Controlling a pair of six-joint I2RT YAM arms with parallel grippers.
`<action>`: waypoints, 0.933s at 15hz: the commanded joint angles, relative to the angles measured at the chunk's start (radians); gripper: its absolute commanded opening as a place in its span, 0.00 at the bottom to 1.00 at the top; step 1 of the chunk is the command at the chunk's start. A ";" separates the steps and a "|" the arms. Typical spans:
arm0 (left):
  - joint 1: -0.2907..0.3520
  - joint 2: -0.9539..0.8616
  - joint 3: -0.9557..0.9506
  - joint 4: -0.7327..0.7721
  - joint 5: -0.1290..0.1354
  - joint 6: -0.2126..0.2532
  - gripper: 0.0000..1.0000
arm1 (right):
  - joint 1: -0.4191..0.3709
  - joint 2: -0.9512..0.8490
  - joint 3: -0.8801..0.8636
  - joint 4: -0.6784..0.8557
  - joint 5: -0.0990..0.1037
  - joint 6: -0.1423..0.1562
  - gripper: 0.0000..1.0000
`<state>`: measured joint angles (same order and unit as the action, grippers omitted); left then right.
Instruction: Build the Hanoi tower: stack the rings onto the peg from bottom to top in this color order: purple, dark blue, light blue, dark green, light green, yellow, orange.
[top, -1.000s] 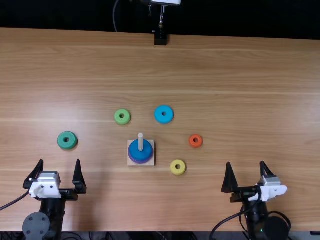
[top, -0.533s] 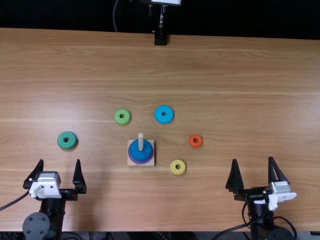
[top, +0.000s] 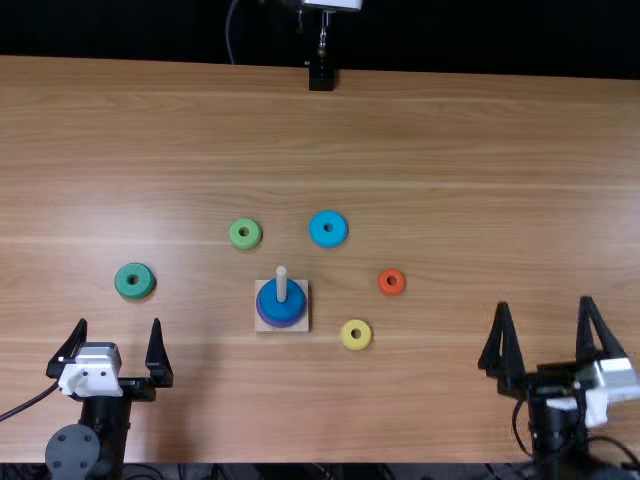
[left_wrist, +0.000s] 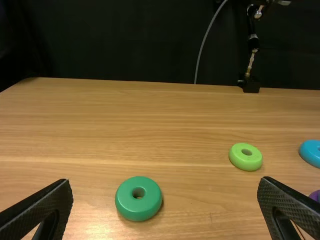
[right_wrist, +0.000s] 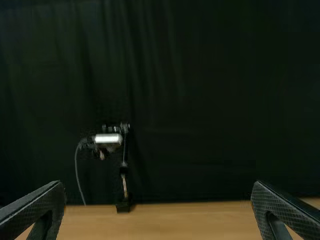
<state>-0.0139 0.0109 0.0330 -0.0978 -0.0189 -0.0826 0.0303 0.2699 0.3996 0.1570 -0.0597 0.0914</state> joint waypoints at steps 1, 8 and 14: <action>-0.004 -0.011 -0.033 -0.002 0.000 0.005 1.00 | 0.005 0.088 0.054 -0.007 -0.007 0.004 1.00; -0.004 -0.011 -0.033 -0.002 -0.001 0.005 1.00 | 0.211 0.606 0.297 -0.033 -0.012 -0.005 1.00; -0.006 -0.011 -0.033 -0.002 0.000 0.005 1.00 | 0.353 1.088 0.711 -0.384 -0.012 0.012 1.00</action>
<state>-0.0139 0.0109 0.0330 -0.0975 -0.0185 -0.0822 0.3798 1.3487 1.0653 -0.2527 -0.0666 0.0921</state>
